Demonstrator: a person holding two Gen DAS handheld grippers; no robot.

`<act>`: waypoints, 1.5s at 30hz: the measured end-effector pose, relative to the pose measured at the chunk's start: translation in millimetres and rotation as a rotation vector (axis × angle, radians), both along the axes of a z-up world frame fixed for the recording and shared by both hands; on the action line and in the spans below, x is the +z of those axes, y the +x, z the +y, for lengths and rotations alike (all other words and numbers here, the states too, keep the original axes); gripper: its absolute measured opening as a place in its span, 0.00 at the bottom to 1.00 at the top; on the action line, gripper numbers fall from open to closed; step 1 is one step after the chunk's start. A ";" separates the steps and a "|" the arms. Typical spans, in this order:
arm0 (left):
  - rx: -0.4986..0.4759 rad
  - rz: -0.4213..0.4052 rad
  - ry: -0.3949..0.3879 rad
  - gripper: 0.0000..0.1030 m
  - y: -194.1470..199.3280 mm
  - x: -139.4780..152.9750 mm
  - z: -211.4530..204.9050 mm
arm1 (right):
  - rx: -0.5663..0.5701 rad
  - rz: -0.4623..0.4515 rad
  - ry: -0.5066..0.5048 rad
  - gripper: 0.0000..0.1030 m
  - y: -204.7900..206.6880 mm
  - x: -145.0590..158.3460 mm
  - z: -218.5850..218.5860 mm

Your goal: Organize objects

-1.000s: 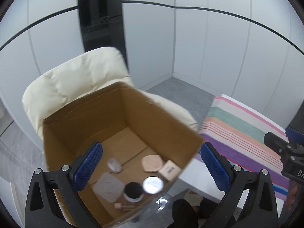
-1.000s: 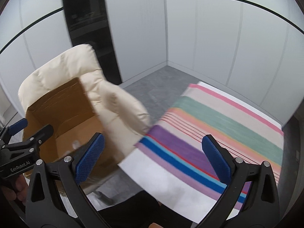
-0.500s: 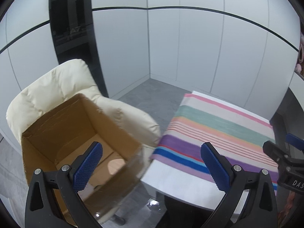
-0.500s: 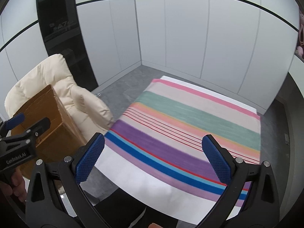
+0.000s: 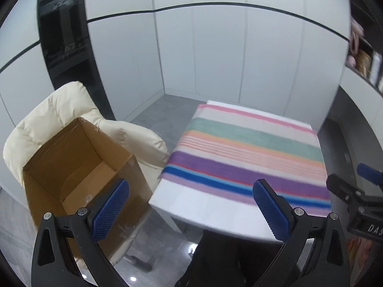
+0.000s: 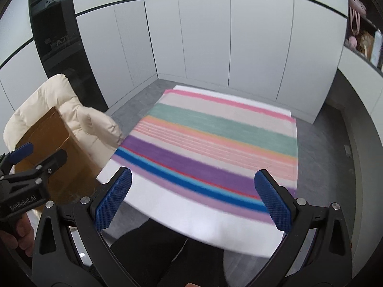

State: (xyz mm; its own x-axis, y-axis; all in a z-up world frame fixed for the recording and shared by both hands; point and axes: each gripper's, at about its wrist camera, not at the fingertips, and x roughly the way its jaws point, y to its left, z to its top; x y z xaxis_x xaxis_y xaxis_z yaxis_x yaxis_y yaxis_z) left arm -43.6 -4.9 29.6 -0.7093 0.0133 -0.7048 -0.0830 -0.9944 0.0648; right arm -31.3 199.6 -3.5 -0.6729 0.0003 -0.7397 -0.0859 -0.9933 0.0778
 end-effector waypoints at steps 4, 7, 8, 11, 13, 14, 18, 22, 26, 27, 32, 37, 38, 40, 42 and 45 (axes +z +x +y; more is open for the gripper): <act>0.016 -0.048 0.007 1.00 25.3 -5.8 -2.3 | 0.012 -0.008 0.002 1.00 33.3 2.5 -4.2; 0.025 -0.057 0.002 1.00 45.5 -8.5 -5.1 | 0.037 0.004 0.031 1.00 52.4 6.0 -9.9; 0.016 -0.058 -0.004 1.00 52.4 -9.3 -3.6 | 0.046 0.008 0.043 1.00 59.2 7.1 -12.9; -0.003 -0.056 0.004 1.00 68.7 -9.0 -0.2 | 0.056 0.012 0.064 1.00 74.3 8.6 -18.3; -0.010 -0.037 -0.013 1.00 75.6 -6.2 4.6 | 0.056 0.012 0.062 1.00 80.7 8.8 -19.2; -0.011 -0.025 -0.016 1.00 78.8 -4.5 6.2 | 0.056 0.012 0.065 1.00 81.8 9.5 -18.9; -0.002 -0.036 -0.013 1.00 80.1 -7.0 5.8 | 0.046 0.000 0.055 1.00 77.7 6.6 -15.7; 0.017 -0.054 -0.003 1.00 77.9 -10.1 4.7 | 0.056 -0.021 0.046 1.00 74.7 2.0 -15.1; 0.015 -0.058 -0.006 1.00 78.0 -9.9 5.5 | 0.062 -0.041 0.040 1.00 72.0 -2.3 -15.0; 0.017 -0.057 -0.008 1.00 78.7 -9.9 5.9 | 0.061 -0.042 0.043 1.00 71.7 -2.6 -15.1; 0.014 -0.059 -0.018 1.00 78.2 -11.8 7.5 | 0.063 -0.044 0.042 1.00 70.0 -4.3 -14.7; 0.029 -0.071 -0.017 1.00 74.8 -14.3 3.9 | 0.066 -0.054 0.042 1.00 69.2 -5.8 -16.4; 0.031 -0.073 -0.013 1.00 74.6 -14.6 3.3 | 0.065 -0.054 0.042 1.00 69.1 -6.1 -16.0; 0.040 -0.073 -0.012 1.00 74.4 -14.9 2.1 | 0.066 -0.056 0.040 1.00 69.0 -6.5 -15.9; 0.045 -0.076 -0.006 1.00 74.0 -15.3 0.7 | 0.065 -0.058 0.038 1.00 68.7 -7.2 -15.9; 0.048 -0.088 0.008 1.00 72.9 -16.3 -0.8 | 0.066 -0.060 0.036 1.00 68.6 -7.4 -16.4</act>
State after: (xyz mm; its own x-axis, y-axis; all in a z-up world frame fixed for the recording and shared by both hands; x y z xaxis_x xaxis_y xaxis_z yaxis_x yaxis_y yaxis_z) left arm 29.3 -5.7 13.3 -0.6447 -0.0129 -0.7643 -0.0406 -0.9979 0.0510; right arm 37.3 183.1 -11.0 -0.6271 -0.0151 -0.7788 -0.0239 -0.9990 0.0385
